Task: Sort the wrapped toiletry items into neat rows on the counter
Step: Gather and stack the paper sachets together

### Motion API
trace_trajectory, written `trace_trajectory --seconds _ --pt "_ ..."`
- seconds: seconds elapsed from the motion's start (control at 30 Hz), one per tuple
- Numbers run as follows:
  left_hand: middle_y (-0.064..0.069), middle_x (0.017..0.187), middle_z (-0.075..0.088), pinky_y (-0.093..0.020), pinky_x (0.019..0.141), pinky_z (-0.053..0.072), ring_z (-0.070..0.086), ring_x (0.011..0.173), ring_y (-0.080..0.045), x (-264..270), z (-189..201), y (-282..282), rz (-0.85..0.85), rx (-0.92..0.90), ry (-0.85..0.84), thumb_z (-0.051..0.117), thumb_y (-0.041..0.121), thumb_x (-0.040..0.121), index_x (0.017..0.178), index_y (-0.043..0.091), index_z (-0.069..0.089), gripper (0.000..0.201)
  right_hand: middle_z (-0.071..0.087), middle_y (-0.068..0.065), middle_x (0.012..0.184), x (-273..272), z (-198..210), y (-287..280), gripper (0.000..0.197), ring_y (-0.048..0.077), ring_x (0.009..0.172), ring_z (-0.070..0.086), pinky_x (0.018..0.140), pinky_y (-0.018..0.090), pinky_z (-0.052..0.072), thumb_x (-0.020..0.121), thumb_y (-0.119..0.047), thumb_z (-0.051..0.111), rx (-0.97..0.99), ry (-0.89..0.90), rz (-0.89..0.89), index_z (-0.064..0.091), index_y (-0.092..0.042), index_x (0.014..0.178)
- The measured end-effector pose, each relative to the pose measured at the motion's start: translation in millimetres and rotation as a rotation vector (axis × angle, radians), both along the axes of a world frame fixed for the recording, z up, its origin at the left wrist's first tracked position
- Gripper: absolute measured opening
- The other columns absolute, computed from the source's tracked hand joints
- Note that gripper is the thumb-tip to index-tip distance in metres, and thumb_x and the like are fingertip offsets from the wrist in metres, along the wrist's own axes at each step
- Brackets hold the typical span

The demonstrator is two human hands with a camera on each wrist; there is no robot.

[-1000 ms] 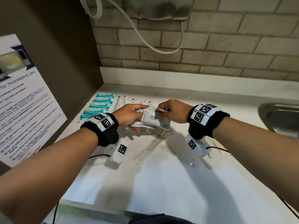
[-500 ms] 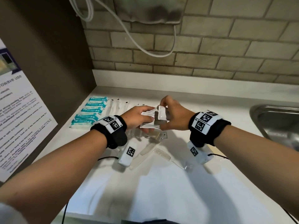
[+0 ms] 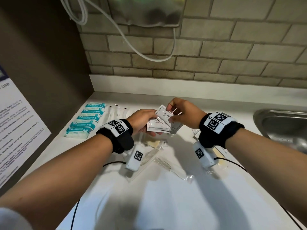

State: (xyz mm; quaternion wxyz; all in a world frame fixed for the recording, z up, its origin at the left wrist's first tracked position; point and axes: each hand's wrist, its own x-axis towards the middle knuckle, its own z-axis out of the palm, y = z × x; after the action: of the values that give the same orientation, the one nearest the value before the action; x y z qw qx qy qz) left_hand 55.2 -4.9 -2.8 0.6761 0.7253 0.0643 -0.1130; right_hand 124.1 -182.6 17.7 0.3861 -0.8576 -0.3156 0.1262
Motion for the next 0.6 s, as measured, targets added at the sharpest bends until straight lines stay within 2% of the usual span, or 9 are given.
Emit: trace_trajectory --seconds 0.1,0.2,0.3,0.33,0.4,0.47,0.5,0.57,0.6 --pt "-0.024 0.103 0.069 -0.029 0.053 0.053 0.067 0.078 -0.038 5 2 -8 -0.038 0.035 0.004 0.047 0.018 0.098 0.117 0.001 0.058 0.028 0.055 -0.001 0.088 4 -1 -2 0.033 0.017 0.078 0.052 0.075 0.032 0.051 0.079 0.004 0.071 0.002 -0.017 0.021 0.055 -0.020 0.094" --pt "-0.015 0.099 0.070 -0.028 0.056 0.057 0.069 0.080 -0.032 10 -1 -18 -0.089 0.130 -0.014 0.059 0.019 0.095 0.120 0.008 0.058 0.027 0.054 -0.002 0.092 0 -4 -4 0.037 0.019 0.082 0.053 0.071 0.023 0.049 0.075 0.002 0.072 0.016 -0.122 0.001 0.052 -0.017 0.100" --pt "-0.013 0.102 0.068 -0.027 0.061 0.058 0.068 0.079 -0.027 9 -8 -27 -0.160 0.157 -0.017 0.059 0.012 0.094 0.128 0.012 0.052 0.035 0.047 -0.002 0.117 -6 -9 -17 0.069 0.020 0.106 0.046 0.087 0.028 0.046 0.067 -0.017 0.082 -0.142 -0.256 -0.062 0.044 -0.016 0.124" --pt "-0.012 0.103 0.068 -0.029 0.064 0.059 0.068 0.078 -0.025 8 -10 -30 -0.175 0.188 -0.014 0.060 0.011 0.094 0.131 0.013 0.048 0.039 0.044 -0.004 0.121 -8 -12 -23 0.083 0.018 0.110 0.043 0.091 0.032 0.045 0.064 -0.024 0.085 -0.223 -0.212 -0.057 0.037 -0.018 0.132" --pt "-0.013 0.101 0.069 -0.044 0.075 0.060 0.066 0.075 -0.028 5 -16 -36 -0.195 0.240 0.043 0.063 0.014 0.093 0.127 0.020 0.044 0.040 0.049 -0.006 0.121 -14 -19 -31 0.094 0.018 0.110 0.049 0.093 0.037 0.047 0.063 -0.030 0.087 -0.375 -0.065 -0.007 0.030 -0.023 0.138" --pt "-0.018 0.103 0.070 -0.057 0.083 0.055 0.066 0.077 -0.030 2 -22 -41 -0.264 0.298 0.098 0.064 0.016 0.092 0.118 0.022 0.043 0.035 0.063 0.001 0.114 -17 -26 -36 0.078 0.022 0.102 0.060 0.090 0.039 0.051 0.068 -0.031 0.084 -0.518 -0.015 0.053 0.040 -0.021 0.132" --pt "-0.021 0.104 0.069 -0.058 0.083 0.055 0.065 0.077 -0.030 -1 -26 -43 -0.307 0.335 0.091 0.065 0.016 0.091 0.114 0.023 0.044 0.032 0.066 0.002 0.108 -20 -29 -38 0.065 0.023 0.099 0.062 0.087 0.038 0.052 0.071 -0.032 0.082 -0.570 -0.028 0.069 0.049 -0.019 0.125" --pt "-0.020 0.100 0.069 -0.050 0.079 0.056 0.063 0.076 -0.026 -6 -31 -47 -0.353 0.384 0.051 0.067 0.017 0.090 0.108 0.022 0.048 0.027 0.068 0.003 0.098 -27 -31 -38 0.040 0.024 0.092 0.064 0.081 0.036 0.053 0.072 -0.034 0.080 -0.635 -0.073 0.091 0.059 -0.017 0.102" --pt "-0.014 0.096 0.068 -0.042 0.076 0.055 0.062 0.077 -0.023 -9 -32 -49 -0.364 0.424 0.026 0.068 0.018 0.089 0.107 0.022 0.050 0.026 0.069 0.003 0.094 -30 -31 -38 0.033 0.023 0.089 0.064 0.078 0.034 0.052 0.072 -0.035 0.079 -0.665 -0.094 0.096 0.059 -0.019 0.093"
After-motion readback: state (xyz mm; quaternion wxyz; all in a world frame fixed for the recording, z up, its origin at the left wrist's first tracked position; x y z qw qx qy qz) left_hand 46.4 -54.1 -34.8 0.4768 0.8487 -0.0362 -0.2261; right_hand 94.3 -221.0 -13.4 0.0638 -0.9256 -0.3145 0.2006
